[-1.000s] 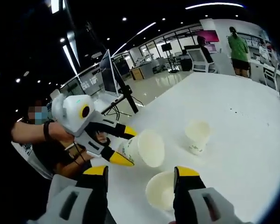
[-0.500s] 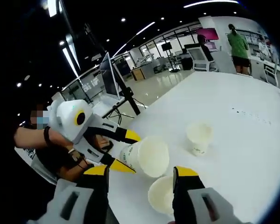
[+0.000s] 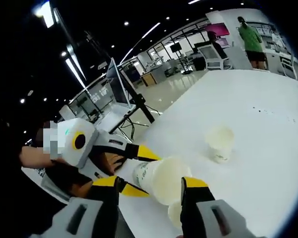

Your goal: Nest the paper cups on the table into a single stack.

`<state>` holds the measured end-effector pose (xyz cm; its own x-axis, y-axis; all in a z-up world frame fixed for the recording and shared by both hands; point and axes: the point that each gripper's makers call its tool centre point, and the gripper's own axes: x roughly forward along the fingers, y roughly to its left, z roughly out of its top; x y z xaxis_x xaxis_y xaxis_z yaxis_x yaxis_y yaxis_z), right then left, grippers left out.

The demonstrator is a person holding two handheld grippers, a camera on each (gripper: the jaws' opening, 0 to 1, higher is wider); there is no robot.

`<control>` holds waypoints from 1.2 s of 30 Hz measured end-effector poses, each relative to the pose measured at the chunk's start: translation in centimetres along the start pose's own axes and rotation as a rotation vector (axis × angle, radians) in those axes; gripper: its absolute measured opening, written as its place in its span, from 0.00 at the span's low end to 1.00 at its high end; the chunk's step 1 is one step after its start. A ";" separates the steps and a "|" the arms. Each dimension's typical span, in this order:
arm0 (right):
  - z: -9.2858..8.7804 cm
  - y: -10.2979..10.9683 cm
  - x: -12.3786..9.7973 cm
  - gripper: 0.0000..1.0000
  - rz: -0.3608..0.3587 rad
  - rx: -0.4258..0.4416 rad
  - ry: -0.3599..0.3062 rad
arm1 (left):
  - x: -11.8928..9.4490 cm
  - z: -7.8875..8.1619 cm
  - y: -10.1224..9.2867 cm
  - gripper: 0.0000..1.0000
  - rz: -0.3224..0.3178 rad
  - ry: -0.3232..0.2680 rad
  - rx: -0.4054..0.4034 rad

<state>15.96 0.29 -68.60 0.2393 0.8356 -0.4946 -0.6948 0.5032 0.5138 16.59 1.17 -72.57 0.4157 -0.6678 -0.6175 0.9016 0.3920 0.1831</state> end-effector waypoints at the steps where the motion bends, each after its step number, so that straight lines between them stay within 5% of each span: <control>1: -0.2 -0.1 0.4 0.47 0.003 0.002 0.004 | -0.1 0.2 -0.2 0.36 -0.001 -0.003 0.003; 16: -1.4 1.1 2.4 0.33 0.069 0.040 0.059 | 0.3 1.7 -1.9 0.36 -0.035 -0.022 0.042; 28: -1.0 1.0 2.5 0.03 0.079 0.064 0.043 | 0.5 2.4 -2.2 0.36 -0.055 -0.048 0.050; 36: -1.4 1.4 2.2 0.01 0.077 0.046 0.051 | 0.8 2.5 -2.1 0.36 -0.060 -0.055 0.036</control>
<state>14.54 2.54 -69.96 0.1506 0.8605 -0.4867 -0.6780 0.4482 0.5826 15.28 -1.79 -71.52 0.3658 -0.7233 -0.5857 0.9284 0.3276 0.1752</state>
